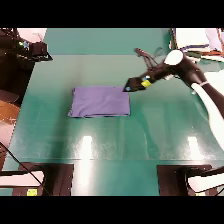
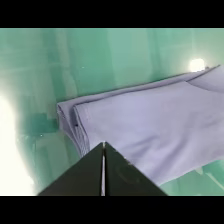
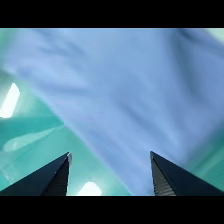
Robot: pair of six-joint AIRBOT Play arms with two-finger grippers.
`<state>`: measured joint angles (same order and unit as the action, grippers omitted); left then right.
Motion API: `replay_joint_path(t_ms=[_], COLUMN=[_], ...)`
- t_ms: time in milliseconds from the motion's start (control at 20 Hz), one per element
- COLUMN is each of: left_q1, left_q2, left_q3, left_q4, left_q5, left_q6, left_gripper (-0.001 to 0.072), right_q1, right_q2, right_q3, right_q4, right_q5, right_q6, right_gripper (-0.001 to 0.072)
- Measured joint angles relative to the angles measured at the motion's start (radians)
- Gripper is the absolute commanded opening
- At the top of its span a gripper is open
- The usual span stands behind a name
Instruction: Fold the shirts.
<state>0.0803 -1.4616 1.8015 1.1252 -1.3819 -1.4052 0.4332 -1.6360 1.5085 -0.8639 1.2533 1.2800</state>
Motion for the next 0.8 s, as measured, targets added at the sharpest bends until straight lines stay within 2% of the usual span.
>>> replay_joint_path(t_ms=[50,200,500,550,600,700,750,800], left_q1=[0.0,0.0,0.0,0.0,0.0,0.0,0.0,0.0], left_q2=[0.0,0.0,0.0,0.0,0.0,0.0,0.0,0.0], left_q3=[0.0,0.0,0.0,0.0,0.0,0.0,0.0,0.0], left_q4=[-0.001,-0.008,-0.015,-0.015,-0.015,-0.015,-0.015,-0.015], left_q5=[-0.001,-0.003,-0.002,-0.002,-0.002,-0.001,-0.001,0.0], left_q6=[0.0,0.0,0.006,0.011,0.015,0.019,0.021,0.022], left_gripper=[0.003,0.003,0.0029,0.0029,0.003,0.003,0.003,0.003], right_q1=[-0.033,-0.096,-0.07,-0.054,-0.035,0.005,0.024,0.043], right_q2=[0.017,0.023,-0.092,-0.111,-0.132,-0.171,-0.186,-0.2], right_q3=[-0.064,-0.2,-0.278,-0.281,-0.279,-0.259,-0.242,-0.22], right_q4=[0.0,0.041,0.287,0.335,0.373,0.415,0.426,0.429], right_q5=[-0.018,-0.08,-0.163,-0.172,-0.188,-0.208,-0.216,-0.227], right_q6=[0.007,0.02,-0.027,-0.035,-0.046,-0.062,-0.071,-0.079], right_gripper=[0.0708,0.0693,0.0689,0.0656,0.0554,0.0441,0.0354,0.0168])
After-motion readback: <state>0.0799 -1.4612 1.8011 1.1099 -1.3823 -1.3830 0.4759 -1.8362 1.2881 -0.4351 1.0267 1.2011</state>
